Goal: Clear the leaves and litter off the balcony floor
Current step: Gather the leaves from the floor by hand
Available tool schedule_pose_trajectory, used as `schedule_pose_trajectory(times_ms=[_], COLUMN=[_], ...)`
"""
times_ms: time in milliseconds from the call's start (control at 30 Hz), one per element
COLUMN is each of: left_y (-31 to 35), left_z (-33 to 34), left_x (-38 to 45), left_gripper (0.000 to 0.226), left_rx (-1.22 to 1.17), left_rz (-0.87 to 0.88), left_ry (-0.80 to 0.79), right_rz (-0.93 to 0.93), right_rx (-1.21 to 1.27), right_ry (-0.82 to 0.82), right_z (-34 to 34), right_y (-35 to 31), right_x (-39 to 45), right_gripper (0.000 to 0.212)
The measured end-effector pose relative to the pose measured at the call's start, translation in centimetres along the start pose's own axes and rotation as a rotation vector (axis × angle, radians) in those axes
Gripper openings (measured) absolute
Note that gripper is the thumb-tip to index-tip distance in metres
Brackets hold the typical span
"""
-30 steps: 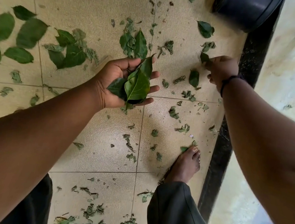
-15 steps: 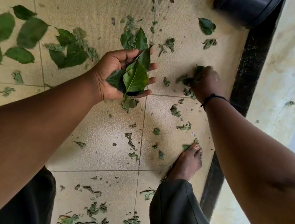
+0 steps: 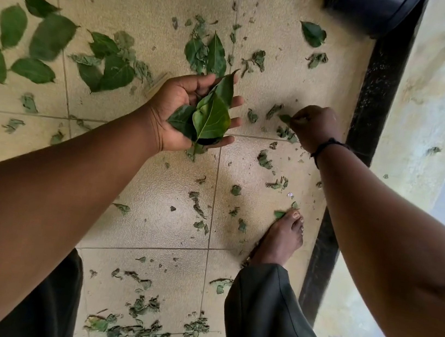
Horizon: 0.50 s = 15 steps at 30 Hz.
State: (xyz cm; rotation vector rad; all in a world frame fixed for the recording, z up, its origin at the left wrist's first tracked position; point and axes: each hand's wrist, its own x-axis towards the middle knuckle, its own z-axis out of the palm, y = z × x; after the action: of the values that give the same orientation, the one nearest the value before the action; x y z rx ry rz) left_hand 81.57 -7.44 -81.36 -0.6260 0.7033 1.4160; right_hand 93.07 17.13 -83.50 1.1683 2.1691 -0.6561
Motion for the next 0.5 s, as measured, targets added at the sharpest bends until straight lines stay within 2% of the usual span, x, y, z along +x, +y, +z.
schedule_pose_trajectory(times_ms=[100,233,367,500], left_y=[-0.6,-1.3,-1.4,-1.2], left_z=[-0.1,-0.1,0.5,0.9], left_x=[-0.7,-1.4,-2.2,-3.1], left_gripper=[0.034,0.037,0.034,0.034], left_rx=[-0.030,-0.050,-0.078,-0.146], left_rz=[-0.004,0.012,0.039,0.086], left_ry=[0.005,0.046,0.040,-0.027], right_rz=[-0.005,-0.113,-0.210,-0.240], right_rx=[0.234,0.557,0.538,0.455], right_ry=[-0.015,-0.162,-0.240,-0.147], right_z=[-0.6,-2.1,-1.8,-1.1], right_y=[-2.4,-7.4,-10.9,-12.3], right_x=[-3.3,-10.4,-15.3,-16.8], right_gripper=[0.012,0.008,0.013,0.026])
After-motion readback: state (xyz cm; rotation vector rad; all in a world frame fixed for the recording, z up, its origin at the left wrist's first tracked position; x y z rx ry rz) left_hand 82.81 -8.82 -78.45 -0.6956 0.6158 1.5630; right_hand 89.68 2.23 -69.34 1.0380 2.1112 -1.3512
